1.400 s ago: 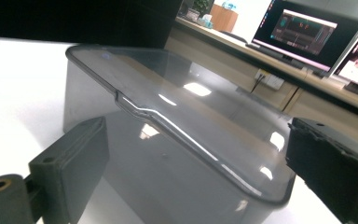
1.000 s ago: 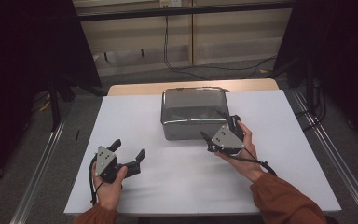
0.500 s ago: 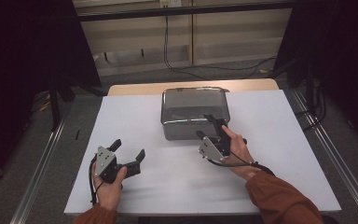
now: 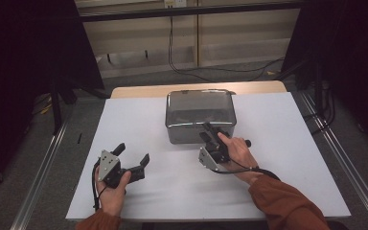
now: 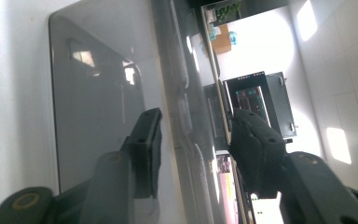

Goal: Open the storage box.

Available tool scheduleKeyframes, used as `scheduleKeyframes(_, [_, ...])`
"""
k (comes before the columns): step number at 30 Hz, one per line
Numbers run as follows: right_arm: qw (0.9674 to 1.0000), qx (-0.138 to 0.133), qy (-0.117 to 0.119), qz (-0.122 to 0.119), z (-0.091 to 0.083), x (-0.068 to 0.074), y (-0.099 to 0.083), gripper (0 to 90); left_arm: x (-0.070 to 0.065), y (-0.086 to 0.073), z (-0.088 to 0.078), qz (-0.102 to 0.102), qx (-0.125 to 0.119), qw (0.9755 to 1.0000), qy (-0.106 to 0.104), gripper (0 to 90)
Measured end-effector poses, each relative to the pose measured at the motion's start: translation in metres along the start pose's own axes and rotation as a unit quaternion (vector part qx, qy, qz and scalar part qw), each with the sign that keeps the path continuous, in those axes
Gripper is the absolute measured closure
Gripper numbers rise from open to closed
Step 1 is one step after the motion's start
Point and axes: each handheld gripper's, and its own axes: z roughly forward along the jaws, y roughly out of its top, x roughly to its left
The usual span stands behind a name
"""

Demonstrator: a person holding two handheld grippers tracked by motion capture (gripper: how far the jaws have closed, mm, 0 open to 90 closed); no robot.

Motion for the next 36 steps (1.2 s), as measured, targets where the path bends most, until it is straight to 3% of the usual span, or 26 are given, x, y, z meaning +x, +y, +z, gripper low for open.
scheduleKeyframes(4, [0.9997, 0.011, 0.006, -0.02, 0.0025, 0.0048, -0.0005, 63.0, 0.0002, -0.0001, 0.0, 0.0, 0.001, 1.0, 0.0, 3.1])
scheduleKeyframes(14, [0.9992, 0.009, -0.002, -0.039, 0.0026, 0.0027, 0.0005, 77.3, 0.0002, -0.0007, 0.0016, 0.003, 0.009, 1.0, -0.002, 3.1])
scheduleKeyframes(36, [0.9993, 0.005, -0.008, -0.036, 0.0011, -0.0021, 0.0019, 79.7, 0.0012, 0.0005, 0.0074, -0.012, 0.02, 0.9995, -0.021, 4.0])
